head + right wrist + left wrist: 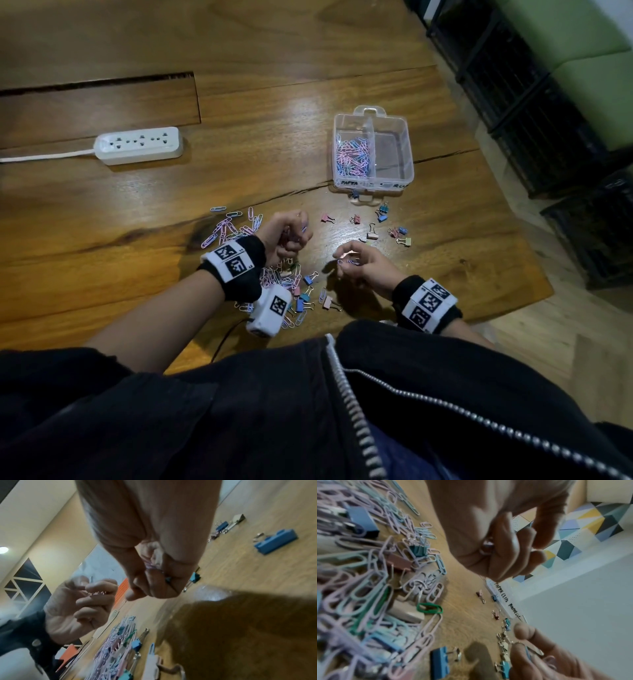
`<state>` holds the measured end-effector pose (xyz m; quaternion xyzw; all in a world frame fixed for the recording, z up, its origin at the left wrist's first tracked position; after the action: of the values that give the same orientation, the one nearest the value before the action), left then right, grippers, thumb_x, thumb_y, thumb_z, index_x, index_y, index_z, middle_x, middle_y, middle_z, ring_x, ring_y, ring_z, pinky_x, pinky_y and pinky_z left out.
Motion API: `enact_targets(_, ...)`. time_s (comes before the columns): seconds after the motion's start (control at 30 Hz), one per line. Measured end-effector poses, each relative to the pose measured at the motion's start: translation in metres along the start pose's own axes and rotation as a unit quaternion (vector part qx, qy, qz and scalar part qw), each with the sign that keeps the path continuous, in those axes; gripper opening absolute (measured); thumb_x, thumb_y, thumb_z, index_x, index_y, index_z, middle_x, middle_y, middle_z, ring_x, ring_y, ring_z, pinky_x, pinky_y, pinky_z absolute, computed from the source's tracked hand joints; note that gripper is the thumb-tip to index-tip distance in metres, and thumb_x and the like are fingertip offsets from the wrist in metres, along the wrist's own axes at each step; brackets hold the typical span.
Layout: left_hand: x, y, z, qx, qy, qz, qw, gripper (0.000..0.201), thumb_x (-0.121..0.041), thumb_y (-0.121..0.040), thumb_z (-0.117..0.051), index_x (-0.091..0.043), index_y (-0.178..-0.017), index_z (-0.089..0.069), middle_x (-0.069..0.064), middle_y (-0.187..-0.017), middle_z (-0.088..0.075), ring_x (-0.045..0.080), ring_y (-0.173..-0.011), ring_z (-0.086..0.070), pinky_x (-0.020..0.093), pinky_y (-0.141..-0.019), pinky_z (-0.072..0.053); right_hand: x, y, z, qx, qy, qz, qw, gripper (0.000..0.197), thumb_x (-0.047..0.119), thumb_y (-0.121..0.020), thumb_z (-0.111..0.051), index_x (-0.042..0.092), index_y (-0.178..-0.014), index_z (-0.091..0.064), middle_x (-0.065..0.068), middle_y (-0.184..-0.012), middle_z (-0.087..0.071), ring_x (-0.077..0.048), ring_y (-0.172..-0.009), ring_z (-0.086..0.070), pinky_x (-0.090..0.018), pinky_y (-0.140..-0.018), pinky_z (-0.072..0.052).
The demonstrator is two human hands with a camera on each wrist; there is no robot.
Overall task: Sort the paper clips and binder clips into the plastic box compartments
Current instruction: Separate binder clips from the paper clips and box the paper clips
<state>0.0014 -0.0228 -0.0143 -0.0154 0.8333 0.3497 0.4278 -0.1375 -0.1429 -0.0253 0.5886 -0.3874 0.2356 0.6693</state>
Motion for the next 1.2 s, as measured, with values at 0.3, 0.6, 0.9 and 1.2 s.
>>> enact_targets(0.3,0.009,0.008,-0.003,-0.009,-0.389,0.021,0.921,0.034,-0.026,-0.089,-0.055,-0.018,-0.058,-0.041,-0.004,-0.055,-0.038,0.005,-0.039,-0.032,0.015,-0.039,-0.027,-0.013,0.003,-0.023,0.016,0.439,0.048,0.897,0.032,0.042,-0.075,-0.067,0.020,-0.082,-0.045,0.007,-0.081,-0.046,-0.012,-0.075,-0.044,-0.023,-0.061,-0.033)
enact_targets(0.6,0.021,0.020,0.002,0.022,-0.528,0.019,0.849,0.038,-0.028,-0.082,-0.065,-0.019,-0.058,-0.037,-0.005,-0.055,-0.038,0.008,-0.049,-0.033,0.018,-0.048,-0.030,-0.007,0.002,0.002,-0.112,0.492,0.106,0.857,0.018,0.028,-0.082,-0.061,0.018,-0.094,-0.052,0.000,-0.100,-0.048,-0.015,-0.088,-0.047,-0.027,-0.076,-0.041)
enact_targets(0.9,0.039,0.028,0.001,0.073,-0.745,-0.032,0.662,0.036,-0.038,-0.076,-0.069,-0.023,-0.108,-0.060,-0.003,-0.100,-0.068,0.015,-0.093,-0.062,0.029,-0.083,-0.050,-0.016,0.006,-0.026,0.007,0.533,0.151,0.833,0.025,0.024,-0.086,-0.056,0.016,-0.109,-0.060,-0.004,-0.106,-0.049,-0.018,-0.094,-0.049,-0.025,-0.078,-0.037)
enact_targets(1.2,0.040,0.013,-0.025,0.023,-0.733,-0.097,0.672,0.036,-0.039,-0.089,-0.051,-0.025,-0.123,-0.052,-0.003,-0.093,-0.065,0.016,-0.089,-0.062,0.028,-0.078,-0.051,-0.018,0.005,0.003,-0.068,0.495,0.068,0.863,0.011,0.022,-0.091,-0.047,0.012,-0.092,-0.051,0.000,-0.096,-0.047,-0.016,-0.088,-0.050,-0.023,-0.078,-0.045)
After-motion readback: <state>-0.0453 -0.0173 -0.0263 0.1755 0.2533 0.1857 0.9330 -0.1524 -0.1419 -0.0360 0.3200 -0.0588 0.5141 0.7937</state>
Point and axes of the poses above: each hand's wrist, its own y-axis away from the middle knuckle, its own z-axis out of the back of the hand, x = y × z, the point moved 1 cm from there along -y, towards the middle knuckle
